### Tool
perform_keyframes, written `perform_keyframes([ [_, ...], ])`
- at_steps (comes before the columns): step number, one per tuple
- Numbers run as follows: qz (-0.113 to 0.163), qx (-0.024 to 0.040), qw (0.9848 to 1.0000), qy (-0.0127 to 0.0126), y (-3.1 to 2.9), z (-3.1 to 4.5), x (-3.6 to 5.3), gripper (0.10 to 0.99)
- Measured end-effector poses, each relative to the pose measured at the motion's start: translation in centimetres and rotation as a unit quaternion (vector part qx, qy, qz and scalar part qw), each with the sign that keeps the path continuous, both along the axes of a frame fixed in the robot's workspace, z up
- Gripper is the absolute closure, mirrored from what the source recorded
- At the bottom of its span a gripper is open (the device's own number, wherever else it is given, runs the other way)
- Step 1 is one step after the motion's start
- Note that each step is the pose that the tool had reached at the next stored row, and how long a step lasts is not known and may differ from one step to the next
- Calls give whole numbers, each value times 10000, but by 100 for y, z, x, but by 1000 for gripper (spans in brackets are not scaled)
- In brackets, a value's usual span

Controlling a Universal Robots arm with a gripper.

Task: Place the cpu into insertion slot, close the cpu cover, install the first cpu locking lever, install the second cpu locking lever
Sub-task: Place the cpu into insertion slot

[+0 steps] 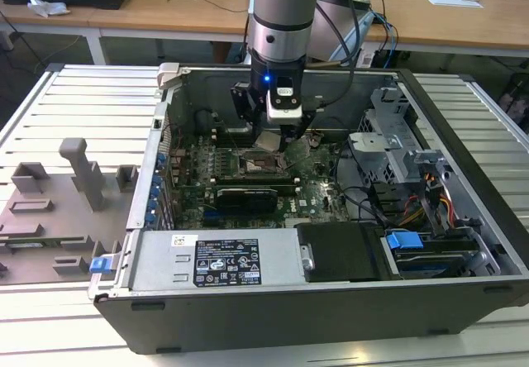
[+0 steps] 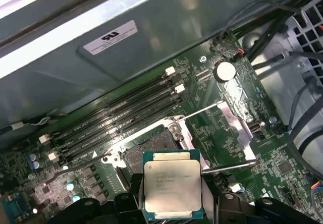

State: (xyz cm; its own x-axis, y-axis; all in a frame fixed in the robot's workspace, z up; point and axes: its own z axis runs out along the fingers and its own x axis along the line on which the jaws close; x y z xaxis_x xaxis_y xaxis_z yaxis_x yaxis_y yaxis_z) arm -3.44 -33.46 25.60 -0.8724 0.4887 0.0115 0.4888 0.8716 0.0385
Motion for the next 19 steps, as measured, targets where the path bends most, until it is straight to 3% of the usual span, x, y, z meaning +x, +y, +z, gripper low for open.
perform_keyframes([
  [8,-357,-26,9994,0,0,-3,0,541],
  [19,-868,-45,9962,0,0,-7,0,541],
])
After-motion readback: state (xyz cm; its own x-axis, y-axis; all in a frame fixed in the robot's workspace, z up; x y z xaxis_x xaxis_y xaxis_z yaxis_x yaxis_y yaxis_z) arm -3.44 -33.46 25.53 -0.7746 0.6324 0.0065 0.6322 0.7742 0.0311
